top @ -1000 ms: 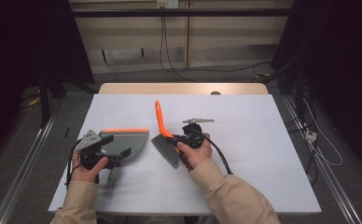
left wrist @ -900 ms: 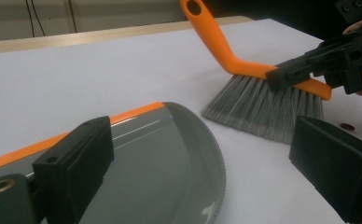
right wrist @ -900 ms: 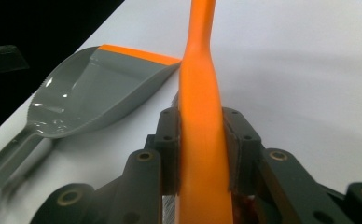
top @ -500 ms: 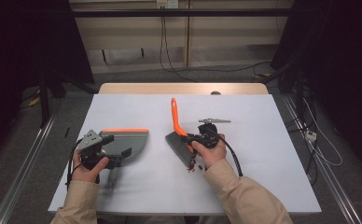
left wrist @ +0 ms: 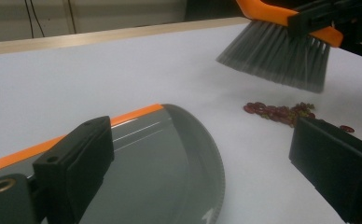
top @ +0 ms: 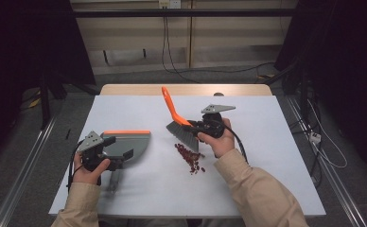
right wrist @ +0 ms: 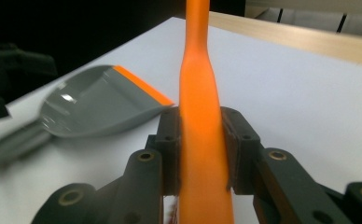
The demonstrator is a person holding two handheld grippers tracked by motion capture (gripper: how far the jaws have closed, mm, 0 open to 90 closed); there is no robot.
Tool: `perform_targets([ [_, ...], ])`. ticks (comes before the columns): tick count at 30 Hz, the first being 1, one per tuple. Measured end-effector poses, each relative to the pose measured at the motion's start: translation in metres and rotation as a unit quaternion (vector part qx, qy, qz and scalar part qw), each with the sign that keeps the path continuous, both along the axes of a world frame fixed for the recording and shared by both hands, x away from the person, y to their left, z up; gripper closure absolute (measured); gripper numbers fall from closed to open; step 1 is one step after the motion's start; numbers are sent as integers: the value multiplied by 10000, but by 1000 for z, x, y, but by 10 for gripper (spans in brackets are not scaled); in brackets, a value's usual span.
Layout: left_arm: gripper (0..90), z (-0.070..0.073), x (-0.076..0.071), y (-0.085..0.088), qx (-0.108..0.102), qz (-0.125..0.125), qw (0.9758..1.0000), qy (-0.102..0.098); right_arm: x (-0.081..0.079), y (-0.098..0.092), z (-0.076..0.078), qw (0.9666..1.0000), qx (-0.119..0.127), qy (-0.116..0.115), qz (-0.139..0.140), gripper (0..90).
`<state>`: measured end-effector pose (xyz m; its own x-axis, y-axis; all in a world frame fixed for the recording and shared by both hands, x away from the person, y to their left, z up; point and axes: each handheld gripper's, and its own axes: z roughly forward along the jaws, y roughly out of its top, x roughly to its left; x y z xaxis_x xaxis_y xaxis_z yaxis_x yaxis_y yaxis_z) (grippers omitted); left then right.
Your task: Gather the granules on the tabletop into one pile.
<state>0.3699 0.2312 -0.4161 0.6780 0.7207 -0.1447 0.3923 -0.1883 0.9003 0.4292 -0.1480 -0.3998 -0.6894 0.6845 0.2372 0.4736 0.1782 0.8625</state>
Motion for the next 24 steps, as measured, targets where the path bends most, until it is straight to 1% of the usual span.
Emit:
perform_targets([
  [1, 64, 0, 0, 0, -6, -2, 10000, -2, 4, -2, 0, 9997, -165, -133, 71, 709],
  [2, 64, 0, 0, 0, 8, -1, 10000, 8, 8, -3, 0, 9987, -377, -306, 167, 710],
  [4, 64, 0, 1, 1, 1, 9, 10000, 0, 16, -4, -2, 9944, -758, -635, 370, 710],
  [5, 64, 0, 1, 1, 10, 20, 10000, 7, 20, -4, -4, 9925, -895, -716, 436, 710],
  [6, 64, 0, 1, 1, 7, 25, 10000, 11, 25, -3, -6, 9901, -981, -832, 562, 709],
  [7, 64, -1, 1, 1, 0, 36, 10000, 25, 28, -2, -10, 9868, -1053, -995, 723, 709],
  [8, 64, -1, 1, 1, 0, 37, 10000, 26, 31, -1, -14, 9825, -1161, -1132, 914, 709],
  [9, 64, -1, 1, 2, 8, 29, 10000, 28, 34, 0, -18, 9767, -1297, -1290, 1121, 709],
  [10, 64, -1, 1, 2, -6, 29, 10000, 25, 37, 2, -22, 9732, -1420, -1329, 1228, 709],
  [11, 64, -1, 1, 2, -10, 32, 10000, 26, 39, 3, -25, 9704, -1528, -1335, 1310, 709],
  [12, 64, -1, 1, 2, -23, 30, 10000, 28, 40, 4, -29, 9693, -1497, -1374, 1383, 709],
  [13, 64, -1, 1, 3, -24, 30, 10000, 26, 40, 4, -31, 9713, -1350, -1326, 1441, 710],
  [15, 64, -1, 1, 5, -34, 52, 10000, 27, 37, 7, -30, 9678, -1440, -1358, 1556, 711],
  [18, 64, -1, 0, 6, -47, 70, 10000, 40, 29, 9, -29, 9631, -1535, -1307, 1784, 709],
  [19, 63, -1, 0, 6, -42, 67, 10000, 43, 26, 9, -28, 9620, -1549, -1271, 1853, 708],
  [20, 63, -1, 0, 6, -73, 79, 9999, 49, 24, 9, -28, 9622, -1524, -1227, 1896, 707],
  [21, 63, -1, 0, 7, -40, 59, 10000, 41, 21, 9, -27, 9624, -1519, -1204, 1905, 706],
  [24, 64, -1, 0, 6, -58, 69, 9999, 45, 12, 8, -26, 9600, -1540, -1162, 2030, 703],
])
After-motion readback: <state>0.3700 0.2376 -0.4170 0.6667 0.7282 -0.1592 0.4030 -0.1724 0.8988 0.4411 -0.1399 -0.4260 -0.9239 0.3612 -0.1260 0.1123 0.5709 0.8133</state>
